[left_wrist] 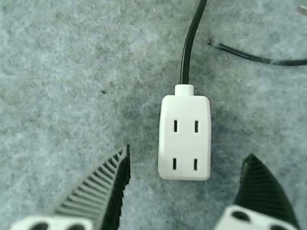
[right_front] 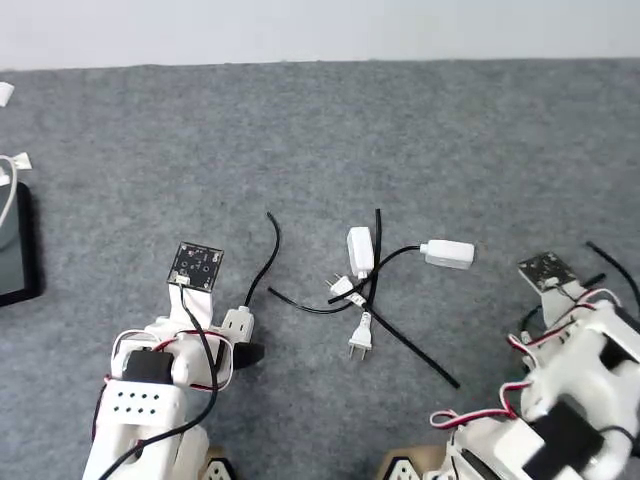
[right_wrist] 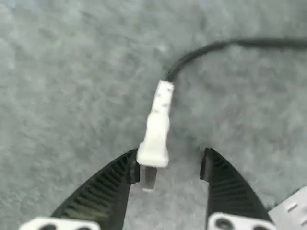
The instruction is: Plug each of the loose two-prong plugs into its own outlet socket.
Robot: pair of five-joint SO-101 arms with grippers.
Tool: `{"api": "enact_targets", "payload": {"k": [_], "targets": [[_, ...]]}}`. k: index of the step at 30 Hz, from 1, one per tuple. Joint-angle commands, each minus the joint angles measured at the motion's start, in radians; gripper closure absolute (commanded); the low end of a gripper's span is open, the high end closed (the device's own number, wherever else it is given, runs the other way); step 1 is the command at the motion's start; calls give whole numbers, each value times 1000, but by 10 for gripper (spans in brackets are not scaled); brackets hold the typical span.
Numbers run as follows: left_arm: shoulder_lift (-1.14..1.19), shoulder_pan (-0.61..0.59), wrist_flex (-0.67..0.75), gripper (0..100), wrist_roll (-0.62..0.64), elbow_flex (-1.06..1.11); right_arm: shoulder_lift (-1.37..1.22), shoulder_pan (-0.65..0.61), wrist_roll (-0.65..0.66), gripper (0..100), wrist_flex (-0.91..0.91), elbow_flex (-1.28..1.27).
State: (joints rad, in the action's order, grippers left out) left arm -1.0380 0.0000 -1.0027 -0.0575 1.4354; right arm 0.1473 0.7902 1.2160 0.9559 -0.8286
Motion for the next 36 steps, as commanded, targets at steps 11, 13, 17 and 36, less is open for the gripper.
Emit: {"api": "enact_targets", "payload": {"k": [11, 13, 17, 36], "targets": [[-14, -6, 5, 717, -9, -4, 334, 21, -178, 993, 291, 176], [-14, -6, 5, 717, -9, -4, 328, 24, -239, 980, 248, 158], [-14, -6, 5, 717, -9, -4, 242, 25, -394, 988, 51, 91], [-14, -6, 5, 717, -11, -4, 18, -142, -546, 988, -59, 64]]}}
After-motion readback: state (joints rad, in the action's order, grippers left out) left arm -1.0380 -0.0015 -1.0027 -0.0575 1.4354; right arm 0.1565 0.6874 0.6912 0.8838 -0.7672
